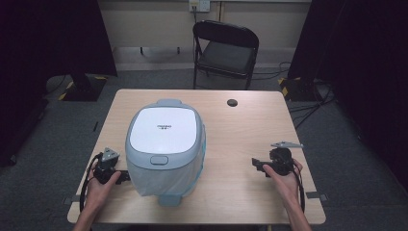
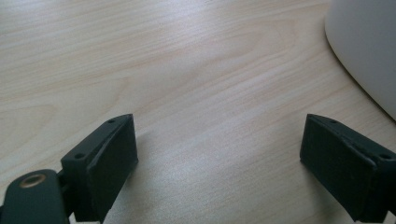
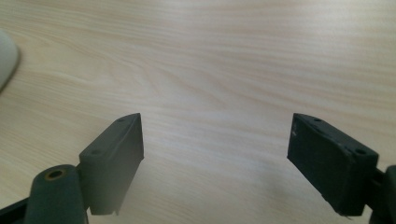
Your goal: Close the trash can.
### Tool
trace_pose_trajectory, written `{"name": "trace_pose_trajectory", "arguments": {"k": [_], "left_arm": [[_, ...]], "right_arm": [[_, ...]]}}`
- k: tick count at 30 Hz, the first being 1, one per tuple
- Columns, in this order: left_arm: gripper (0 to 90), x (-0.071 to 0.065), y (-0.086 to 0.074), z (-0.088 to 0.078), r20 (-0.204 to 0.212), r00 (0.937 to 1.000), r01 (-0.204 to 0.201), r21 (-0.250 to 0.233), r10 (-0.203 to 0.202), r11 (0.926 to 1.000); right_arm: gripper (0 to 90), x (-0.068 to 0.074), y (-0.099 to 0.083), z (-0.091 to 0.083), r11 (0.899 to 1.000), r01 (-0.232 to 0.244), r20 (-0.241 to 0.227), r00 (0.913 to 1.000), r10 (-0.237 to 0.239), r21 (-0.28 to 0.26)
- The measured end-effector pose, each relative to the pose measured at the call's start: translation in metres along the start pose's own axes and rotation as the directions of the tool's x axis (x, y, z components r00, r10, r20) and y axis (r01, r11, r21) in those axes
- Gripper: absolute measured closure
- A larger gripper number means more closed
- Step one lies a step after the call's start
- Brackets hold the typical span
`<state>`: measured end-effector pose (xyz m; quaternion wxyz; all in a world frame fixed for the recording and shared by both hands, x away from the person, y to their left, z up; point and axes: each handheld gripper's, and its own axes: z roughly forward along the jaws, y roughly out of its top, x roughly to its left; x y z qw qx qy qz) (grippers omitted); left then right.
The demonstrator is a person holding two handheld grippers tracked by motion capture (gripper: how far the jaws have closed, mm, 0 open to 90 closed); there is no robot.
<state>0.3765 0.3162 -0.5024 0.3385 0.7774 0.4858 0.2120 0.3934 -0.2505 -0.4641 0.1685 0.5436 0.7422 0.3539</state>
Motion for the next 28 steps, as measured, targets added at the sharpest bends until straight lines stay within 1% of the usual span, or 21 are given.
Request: {"name": "trace_pose_trajectory", "arguments": {"k": [3,4,5,7,9,11,14,15,17,18,19,20,28], "left_arm": [[10.5,0.000,0.000,0.000,0.000,1.0000,0.000,0.000,0.000,1.0000],[10.5,0.000,0.000,0.000,0.000,1.0000,0.000,-0.001,0.000,1.0000],[10.5,0.000,0.000,0.000,0.000,1.0000,0.001,-0.001,-0.001,1.0000],[10.5,0.000,0.000,0.000,0.000,1.0000,0.001,0.000,-0.001,1.0000],[10.5,0.000,0.000,0.000,0.001,1.0000,0.002,-0.001,-0.002,1.0000],[10.5,0.000,0.000,0.000,0.001,1.0000,0.003,-0.001,-0.003,1.0000],[10.5,0.000,0.000,0.000,0.001,1.0000,0.003,-0.001,-0.003,1.0000],[10.5,0.000,0.000,0.000,0.001,1.0000,0.002,-0.001,-0.002,1.0000],[10.5,0.000,0.000,0.000,0.001,1.0000,0.003,-0.002,-0.003,1.0000],[10.5,0.000,0.000,0.000,0.001,1.0000,0.003,-0.001,-0.003,1.0000],[10.5,0.000,0.000,0.000,0.001,1.0000,0.003,-0.001,-0.003,1.0000],[10.5,0.000,0.000,0.000,0.001,1.0000,0.002,-0.001,-0.002,1.0000],[10.5,0.000,0.000,0.000,0.001,1.0000,0.002,-0.001,-0.002,1.0000]], "right_arm": [[16.3,-0.007,-0.007,0.004,1.000,0.003,0.029,0.9996,-0.004,0.020],[16.3,-0.009,-0.008,0.005,1.000,0.001,0.031,0.9995,-0.002,0.022],[16.3,-0.012,-0.011,0.006,1.000,0.006,0.048,0.9988,-0.007,0.018],[16.4,-0.015,-0.013,0.007,0.999,0.010,0.069,0.9976,-0.012,0.031],[16.5,-0.018,-0.016,0.009,0.999,-0.005,0.081,0.9967,0.002,0.041],[16.2,-0.020,-0.020,0.012,0.998,0.012,0.097,0.9951,-0.018,0.057],[15.2,-0.017,-0.020,0.013,0.996,0.043,0.113,0.9923,-0.051,0.073],[12.6,-0.015,-0.022,0.016,0.996,0.065,0.135,0.9881,-0.074,0.064],[11.9,-0.014,-0.023,0.017,0.997,0.060,0.144,0.9873,-0.067,0.053],[11.4,-0.013,-0.025,0.017,0.998,0.062,0.142,0.9877,-0.066,0.033],[11.1,-0.014,-0.028,0.018,0.998,0.066,0.143,0.9876,-0.065,-0.002],[11.3,-0.014,-0.030,0.019,0.997,0.071,0.140,0.9880,-0.067,-0.024],[11.6,-0.013,-0.030,0.019,0.997,0.071,0.146,0.9870,-0.066,-0.024]]}}
